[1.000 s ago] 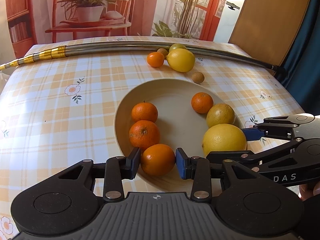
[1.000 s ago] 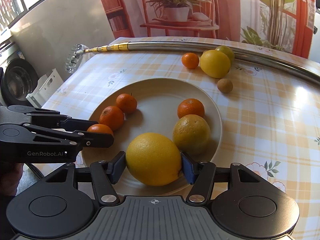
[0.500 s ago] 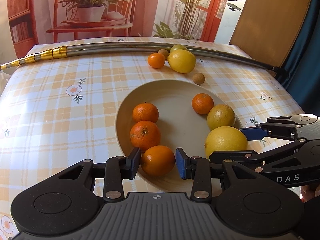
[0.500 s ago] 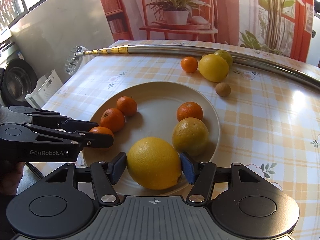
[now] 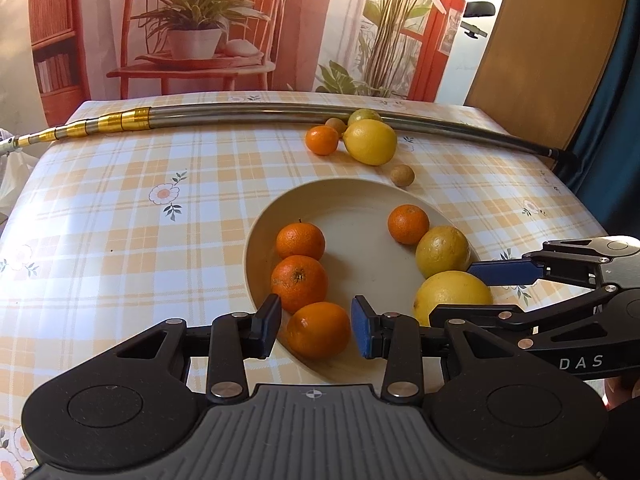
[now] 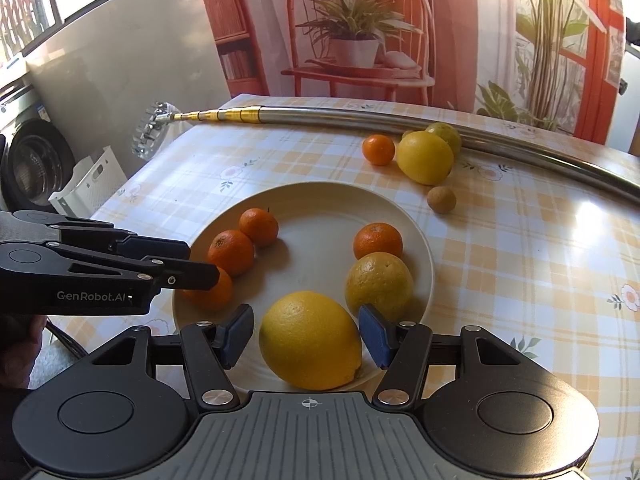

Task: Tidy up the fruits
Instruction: 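Lower both fruits onto the plate and open the left and right tools, then grasp a tangerine with the left tool while the right tool moves to a brown kiwi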

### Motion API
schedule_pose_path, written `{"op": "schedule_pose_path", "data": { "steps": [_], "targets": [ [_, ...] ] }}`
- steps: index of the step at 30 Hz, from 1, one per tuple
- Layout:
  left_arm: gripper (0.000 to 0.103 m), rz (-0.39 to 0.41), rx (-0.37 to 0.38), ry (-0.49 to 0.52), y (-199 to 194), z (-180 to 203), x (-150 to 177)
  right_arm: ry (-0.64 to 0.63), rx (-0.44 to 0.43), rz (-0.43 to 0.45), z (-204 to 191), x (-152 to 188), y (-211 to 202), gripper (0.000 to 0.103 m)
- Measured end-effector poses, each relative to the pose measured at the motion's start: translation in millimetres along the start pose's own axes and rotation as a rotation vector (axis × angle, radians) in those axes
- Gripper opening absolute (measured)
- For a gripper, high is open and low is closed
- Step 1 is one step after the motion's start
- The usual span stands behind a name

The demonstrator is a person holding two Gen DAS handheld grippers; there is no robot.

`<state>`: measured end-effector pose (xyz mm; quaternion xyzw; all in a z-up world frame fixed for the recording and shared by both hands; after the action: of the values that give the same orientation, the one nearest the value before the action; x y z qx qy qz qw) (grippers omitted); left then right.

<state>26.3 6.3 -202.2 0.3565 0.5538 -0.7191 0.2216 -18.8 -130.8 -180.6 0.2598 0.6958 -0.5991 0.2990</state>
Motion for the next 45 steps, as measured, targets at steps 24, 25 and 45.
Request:
{"op": "schedule_pose_path", "data": {
  "steps": [24,25,45],
  "targets": [
    [0.04,0.224,-0.043,-0.016,-27,-29,-96,-0.044,0.177,0.292,63,-83,-38,0.055],
    [0.04,0.227,-0.045,-0.017,-26,-30,-100,-0.041,0.185,0.297,67,-86,-37,0.055],
    [0.05,0.058,0.066,0.109,95,-11,-136,0.14,0.181,0.241,127,-86,11,0.055]
  ]
}}
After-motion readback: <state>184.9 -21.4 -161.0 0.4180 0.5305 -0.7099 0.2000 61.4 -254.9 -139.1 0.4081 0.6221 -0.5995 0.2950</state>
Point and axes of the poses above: each gripper's, at about its wrist camera, not at the fingertips, and y roughly the way its jaws point, z to its right, x to its underside, the point moved 1 cm from there along y, roughly the way its jaws point, and after that the axes turned 7 degrees about z, right-handed, at the moved point
